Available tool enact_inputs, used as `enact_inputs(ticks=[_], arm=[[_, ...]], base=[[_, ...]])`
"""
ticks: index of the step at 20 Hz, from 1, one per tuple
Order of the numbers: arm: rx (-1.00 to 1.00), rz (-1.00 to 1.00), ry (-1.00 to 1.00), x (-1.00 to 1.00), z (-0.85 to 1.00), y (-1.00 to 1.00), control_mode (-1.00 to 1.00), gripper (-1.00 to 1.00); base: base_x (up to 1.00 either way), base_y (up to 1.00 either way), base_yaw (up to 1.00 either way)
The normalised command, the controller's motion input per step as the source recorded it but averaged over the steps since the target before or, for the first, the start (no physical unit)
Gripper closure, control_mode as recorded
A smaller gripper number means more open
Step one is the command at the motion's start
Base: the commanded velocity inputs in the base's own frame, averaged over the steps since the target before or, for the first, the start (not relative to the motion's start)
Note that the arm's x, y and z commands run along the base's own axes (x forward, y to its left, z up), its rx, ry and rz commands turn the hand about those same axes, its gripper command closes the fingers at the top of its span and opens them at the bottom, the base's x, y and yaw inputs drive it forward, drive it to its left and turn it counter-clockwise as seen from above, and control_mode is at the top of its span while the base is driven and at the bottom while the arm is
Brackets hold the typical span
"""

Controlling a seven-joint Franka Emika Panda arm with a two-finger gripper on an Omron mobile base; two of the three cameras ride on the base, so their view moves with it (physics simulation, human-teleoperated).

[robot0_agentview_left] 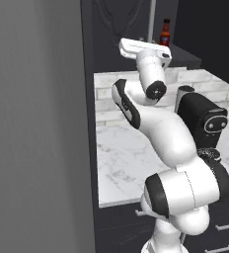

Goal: Move the mayonnaise and condiment bottle from the cabinet to the dining counter.

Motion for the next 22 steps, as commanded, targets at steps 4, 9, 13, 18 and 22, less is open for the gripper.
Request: enact_inputs(ticks=[4, 9, 13, 18, 22], arm=[[-0.06, 0.19, 0.07, 0.24, 0.18, 0.08, -1.00, 1.00], [-0.14, 0.19, 0.08, 0.01, 0.17, 0.42, -1.00, 1.00], [-0.22, 0.14, 0.01, -0.36, 0.22, 0.75, -1.00, 1.00], [-0.22, 0.10, 0.04, -0.60, 0.25, 0.94, -1.00, 1.00], [-0.19, 0.09, 0.07, -0.72, 0.29, 0.97, -1.00, 1.00]], base=[[0.00, 0.00, 0.00], [0.00, 0.00, 0.00], [0.00, 0.00, 0.00], [0.00, 0.00, 0.00], [0.00, 0.00, 0.00]])
